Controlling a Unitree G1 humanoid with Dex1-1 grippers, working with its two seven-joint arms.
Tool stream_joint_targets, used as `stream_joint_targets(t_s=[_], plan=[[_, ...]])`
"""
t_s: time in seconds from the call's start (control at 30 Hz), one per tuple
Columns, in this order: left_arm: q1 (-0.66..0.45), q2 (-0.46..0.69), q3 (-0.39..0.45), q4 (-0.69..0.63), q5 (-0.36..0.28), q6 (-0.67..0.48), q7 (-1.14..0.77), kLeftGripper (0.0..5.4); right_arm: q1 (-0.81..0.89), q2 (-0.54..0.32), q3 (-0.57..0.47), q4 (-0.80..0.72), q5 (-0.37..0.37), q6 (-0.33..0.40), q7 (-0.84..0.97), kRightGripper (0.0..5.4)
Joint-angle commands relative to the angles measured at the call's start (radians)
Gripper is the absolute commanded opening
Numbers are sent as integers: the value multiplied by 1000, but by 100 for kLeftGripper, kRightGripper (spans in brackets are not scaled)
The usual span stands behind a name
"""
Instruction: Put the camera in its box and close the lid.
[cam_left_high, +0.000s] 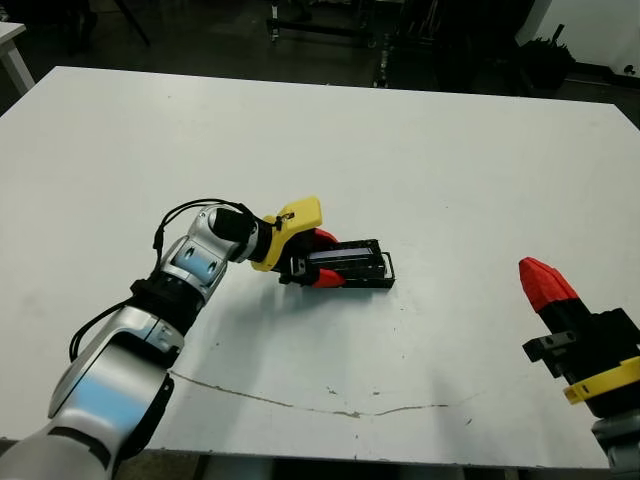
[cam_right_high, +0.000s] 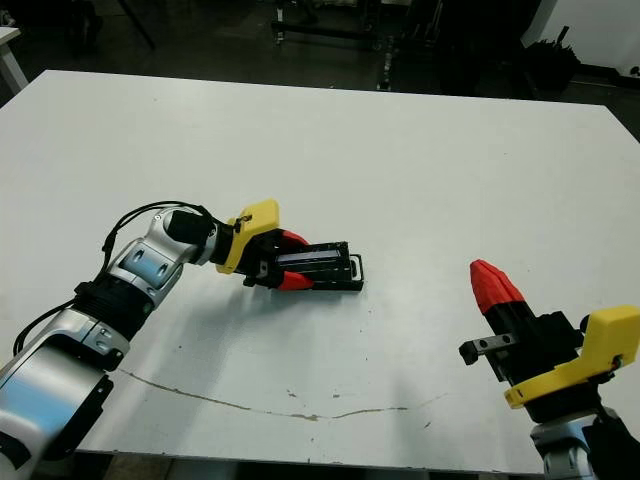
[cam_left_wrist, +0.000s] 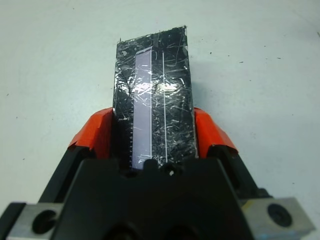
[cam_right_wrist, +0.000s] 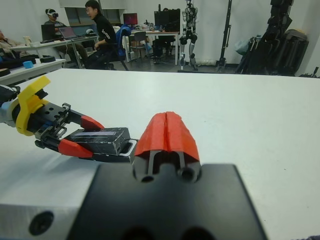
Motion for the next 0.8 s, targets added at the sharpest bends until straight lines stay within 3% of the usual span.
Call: stream_joint_targets(t_s=[0.03, 0.8], plan=[[51, -82, -85, 49, 56, -10, -6, 309, 7, -2, -6, -4, 7, -4, -5, 0], [21, -156, -79, 179, 60, -55, -21, 309, -15, -34, -33, 0, 31, 8, 6, 0]])
